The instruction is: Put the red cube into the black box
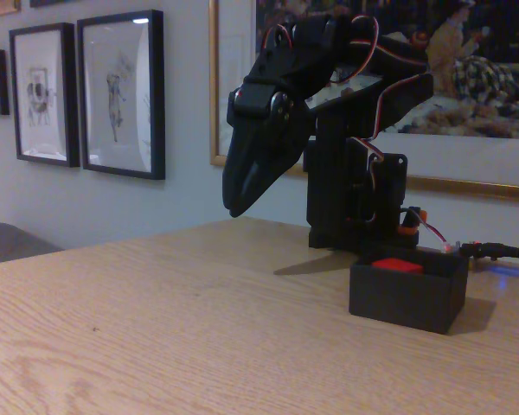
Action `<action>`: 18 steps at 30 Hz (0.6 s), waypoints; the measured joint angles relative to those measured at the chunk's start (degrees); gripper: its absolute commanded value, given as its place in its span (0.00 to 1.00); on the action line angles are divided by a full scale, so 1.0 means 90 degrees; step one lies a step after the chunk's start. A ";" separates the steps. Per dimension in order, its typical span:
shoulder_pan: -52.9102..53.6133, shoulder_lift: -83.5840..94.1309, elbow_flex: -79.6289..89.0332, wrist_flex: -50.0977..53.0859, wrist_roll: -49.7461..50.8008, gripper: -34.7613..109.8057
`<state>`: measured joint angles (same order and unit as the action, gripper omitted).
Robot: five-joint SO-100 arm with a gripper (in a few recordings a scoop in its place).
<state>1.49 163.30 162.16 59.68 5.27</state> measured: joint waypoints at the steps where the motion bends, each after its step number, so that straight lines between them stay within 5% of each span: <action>1: 0.0000 -0.0029 0.0000 0.0000 0.0000 0.24; 18: -0.0010 -0.0107 0.0000 -0.0039 0.0000 0.24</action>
<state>1.41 162.33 162.16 59.33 5.27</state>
